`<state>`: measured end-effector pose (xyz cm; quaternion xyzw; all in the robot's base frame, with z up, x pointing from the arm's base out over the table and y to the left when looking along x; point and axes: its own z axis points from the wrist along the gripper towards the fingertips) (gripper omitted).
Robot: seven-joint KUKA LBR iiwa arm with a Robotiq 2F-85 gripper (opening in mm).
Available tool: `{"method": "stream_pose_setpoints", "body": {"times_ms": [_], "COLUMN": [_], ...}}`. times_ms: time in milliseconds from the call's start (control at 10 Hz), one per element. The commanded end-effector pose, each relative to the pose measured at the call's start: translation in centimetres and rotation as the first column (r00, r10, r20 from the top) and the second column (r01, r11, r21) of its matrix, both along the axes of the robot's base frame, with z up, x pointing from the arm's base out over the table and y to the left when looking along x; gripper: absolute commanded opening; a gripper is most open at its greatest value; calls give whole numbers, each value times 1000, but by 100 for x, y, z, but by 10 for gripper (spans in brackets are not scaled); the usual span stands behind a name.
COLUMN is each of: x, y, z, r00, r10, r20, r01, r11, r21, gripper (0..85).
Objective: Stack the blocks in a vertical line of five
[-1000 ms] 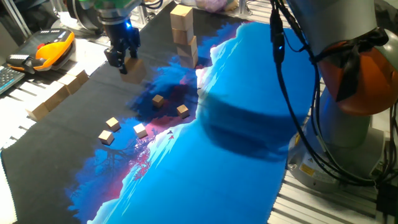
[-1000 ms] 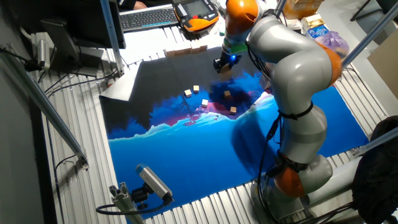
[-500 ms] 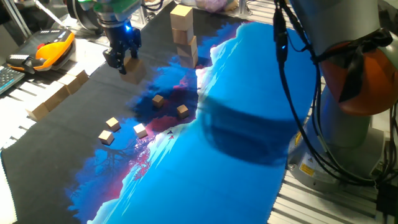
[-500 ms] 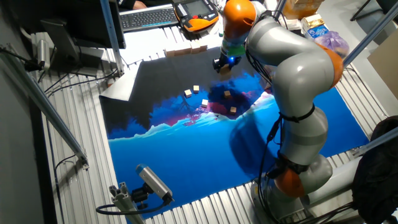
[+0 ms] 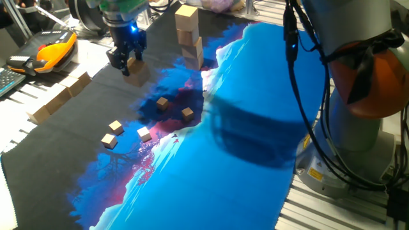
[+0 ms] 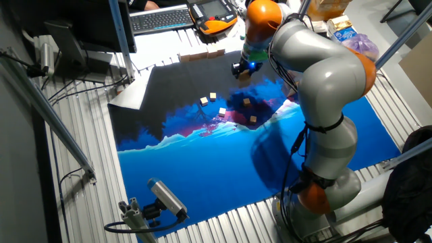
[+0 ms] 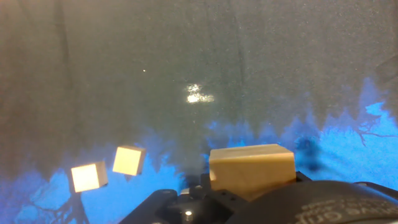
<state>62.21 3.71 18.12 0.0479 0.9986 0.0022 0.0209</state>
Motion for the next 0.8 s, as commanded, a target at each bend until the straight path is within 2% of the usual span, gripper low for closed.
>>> {"method": "stream_pose_setpoints", "body": {"times_ms": [0, 200, 300, 600, 700], "x": [-9, -111, -125, -74, -81], "y": [-13, -234, -425, -1014, -1134], "z": [24, 337, 495, 904, 1024], "r00": [1000, 1000, 999, 994, 993], "r10": [3, 20, 43, 96, 108], "r20": [-6, -12, -18, -53, -57], "r01": [-3, -20, -43, -93, -106], "r11": [1000, 1000, 999, 995, 994], "r21": [-4, -8, 6, 45, 42], "gripper": [0, 0, 0, 0, 0]}}
